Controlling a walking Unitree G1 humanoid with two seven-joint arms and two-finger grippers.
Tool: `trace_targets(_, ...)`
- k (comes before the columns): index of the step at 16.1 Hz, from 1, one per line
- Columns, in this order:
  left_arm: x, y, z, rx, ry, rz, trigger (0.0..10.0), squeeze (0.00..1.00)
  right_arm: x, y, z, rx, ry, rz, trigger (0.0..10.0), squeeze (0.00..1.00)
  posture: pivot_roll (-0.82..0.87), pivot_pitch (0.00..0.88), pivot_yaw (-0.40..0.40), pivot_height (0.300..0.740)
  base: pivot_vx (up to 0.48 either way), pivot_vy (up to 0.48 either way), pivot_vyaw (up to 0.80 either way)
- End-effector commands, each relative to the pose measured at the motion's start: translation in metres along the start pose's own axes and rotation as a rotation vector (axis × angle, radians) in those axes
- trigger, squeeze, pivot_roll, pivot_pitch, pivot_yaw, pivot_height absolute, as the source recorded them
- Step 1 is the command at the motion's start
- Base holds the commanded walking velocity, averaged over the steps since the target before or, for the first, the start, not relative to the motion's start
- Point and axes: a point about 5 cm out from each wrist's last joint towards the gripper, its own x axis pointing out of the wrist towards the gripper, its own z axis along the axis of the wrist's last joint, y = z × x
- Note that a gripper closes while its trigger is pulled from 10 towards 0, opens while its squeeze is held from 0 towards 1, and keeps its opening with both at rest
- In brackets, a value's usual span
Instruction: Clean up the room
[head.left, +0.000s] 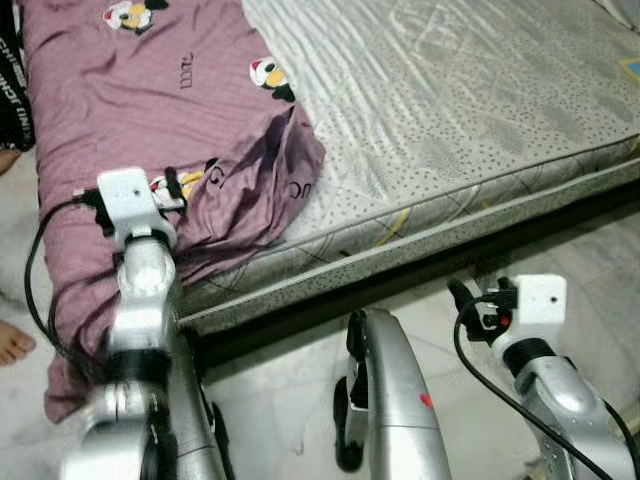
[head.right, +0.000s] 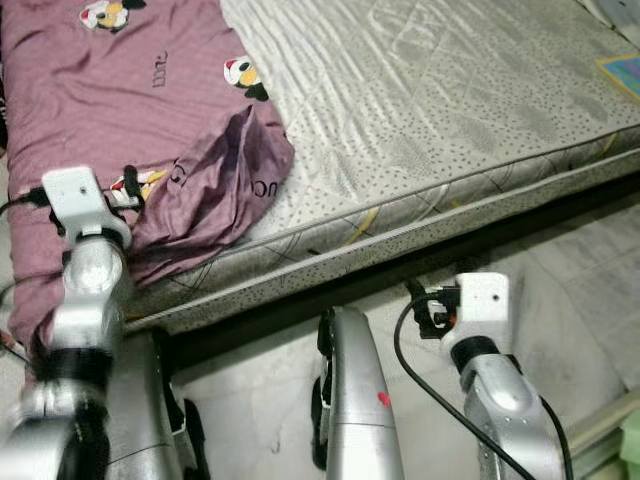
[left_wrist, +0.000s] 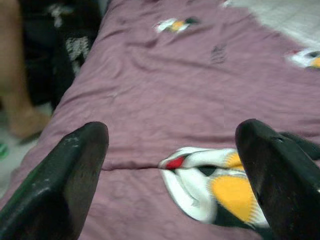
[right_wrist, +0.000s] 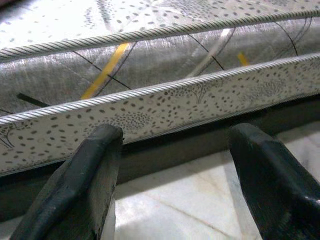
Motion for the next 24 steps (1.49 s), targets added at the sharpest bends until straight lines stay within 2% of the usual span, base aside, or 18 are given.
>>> trace_targets(1,0.003,0.006,-0.01,0.001,0.055,0.045,10.0,0.0,-0.004,-0.003,0.001,-0.003,0.008,-0.006,10.0,0.0,-0.23,0.317,-0.083,0.494,0.0,0.0,0.0)
trace_targets(2,0.007,0.007,-0.016,0.008,0.124,0.061,10.0,0.0,-0.005,-0.003,0.001,-0.004,0.008,-0.005,10.0,0.0,-0.23,0.319,-0.084,0.494,0.0,0.0,0.0)
trace_targets(3,0.01,-0.006,-0.031,0.032,0.277,-0.012,10.0,0.0,-0.006,-0.003,0.002,-0.009,0.01,-0.002,10.0,0.0,-0.24,0.32,-0.087,0.494,0.0,0.0,0.0)
trace_targets(4,0.009,-0.018,-0.035,0.066,0.334,-0.096,10.0,0.0,-0.006,-0.002,0.002,-0.009,0.012,-0.001,10.0,0.0,-0.24,0.322,-0.088,0.494,0.0,0.0,0.0)
trace_targets(5,0.009,-0.028,-0.035,0.031,0.348,-0.151,10.0,0.0,-0.006,-0.002,0.002,-0.009,0.015,-0.001,10.0,0.0,-0.24,0.322,-0.087,0.494,0.0,0.0,0.0)
trace_targets(6,0.001,-0.058,-0.036,0.072,0.364,-0.31,10.0,0.0,-0.006,-0.002,0.002,-0.009,0.017,-0.002,10.0,0.0,-0.24,0.315,-0.083,0.494,0.0,0.0,0.0)
trace_targets(9,-0.017,-0.095,-0.045,0.1,0.412,-0.491,10.0,0.0,-0.004,-0.001,0.002,-0.003,0.013,-0.009,10.0,0.0,-0.24,0.3,-0.072,0.494,0.0,0.0,0.0)
trace_targets(10,-0.02,-0.099,-0.046,0.108,0.415,-0.518,10.0,0.0,-0.004,-0.001,0.002,-0.003,0.012,-0.01,10.0,0.0,-0.24,0.298,-0.071,0.494,0.0,0.0,0.0)
trace_targets(11,-0.035,-0.117,-0.053,0.188,0.414,-0.65,10.0,0.0,-0.001,0.0,0.002,0.002,0.007,-0.013,10.0,0.0,-0.23,0.285,-0.065,0.494,0.0,0.0,0.0)
trace_targets(13,-0.056,-0.136,-0.062,0.234,0.422,-0.794,10.0,0.0,0.002,0.001,0.002,0.007,0.002,-0.011,10.0,0.0,-0.22,0.274,-0.061,0.494,0.0,0.0,0.0)
trace_targets(14,-0.068,-0.143,-0.068,0.284,0.424,-0.874,10.0,0.0,0.004,0.002,0.002,0.01,0.0,-0.01,10.0,0.0,-0.22,0.266,-0.058,0.494,0.0,0.0,0.0)
trace_targets(17,-0.101,-0.153,-0.09,0.396,0.457,-1.066,10.0,0.0,0.01,0.004,0.002,0.017,-0.012,-0.009,10.0,0.0,-0.21,0.24,-0.051,0.494,0.0,0.0,0.0)
trace_targets(18,-0.107,-0.153,-0.094,0.418,0.453,-1.093,10.0,0.0,0.012,0.005,0.002,0.019,-0.015,-0.008,10.0,0.0,-0.2,0.231,-0.048,0.494,0.0,0.0,0.0)
trace_targets(20,-0.104,-0.151,-0.092,0.403,0.401,-1.045,10.0,0.0,0.016,0.007,0.002,0.021,-0.025,-0.005,10.0,0.0,-0.2,0.214,-0.042,0.494,0.0,0.0,0.0)
trace_targets(22,-0.092,-0.143,-0.08,0.337,0.279,-0.94,10.0,0.0,0.02,0.009,0.002,0.026,-0.038,-0.001,10.0,0.0,-0.17,0.187,-0.034,0.494,0.0,0.0,0.0)
trace_targets(23,-0.081,-0.129,-0.069,0.283,0.189,-0.831,10.0,0.0,0.025,0.011,0.003,0.038,-0.055,-0.003,10.0,0.0,-0.16,0.178,-0.031,0.494,0.0,0.0,0.0)
trace_targets(24,-0.077,-0.121,-0.063,0.268,0.144,-0.78,10.0,0.0,0.028,0.013,0.004,0.046,-0.062,-0.004,10.0,0.0,-0.14,0.164,-0.025,0.494,0.0,0.0,0.0)
